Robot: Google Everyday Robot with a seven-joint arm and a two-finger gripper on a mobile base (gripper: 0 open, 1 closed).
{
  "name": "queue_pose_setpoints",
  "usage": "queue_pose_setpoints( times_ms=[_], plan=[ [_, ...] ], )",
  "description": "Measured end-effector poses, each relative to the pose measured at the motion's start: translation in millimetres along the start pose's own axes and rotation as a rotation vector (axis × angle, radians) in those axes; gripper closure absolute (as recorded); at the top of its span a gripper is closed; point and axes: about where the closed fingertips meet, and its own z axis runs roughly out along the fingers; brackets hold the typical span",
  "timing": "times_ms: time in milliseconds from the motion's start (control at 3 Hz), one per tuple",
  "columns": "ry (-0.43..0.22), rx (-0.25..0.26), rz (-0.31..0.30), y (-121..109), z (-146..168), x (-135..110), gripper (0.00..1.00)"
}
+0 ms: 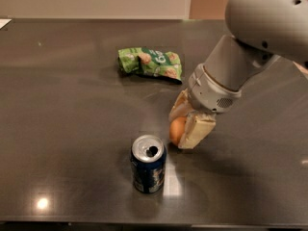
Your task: Move orange near pepsi can
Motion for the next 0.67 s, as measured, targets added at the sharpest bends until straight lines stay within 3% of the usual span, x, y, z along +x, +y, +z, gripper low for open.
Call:
queue_pose_setpoints(
  times_ms=[333,667],
  plan=[
    [0.000,-0.019,-0.023,16,0,4,1.00],
    [0.000,-0.032,-0.046,27,-1,3,0.84]
  ],
)
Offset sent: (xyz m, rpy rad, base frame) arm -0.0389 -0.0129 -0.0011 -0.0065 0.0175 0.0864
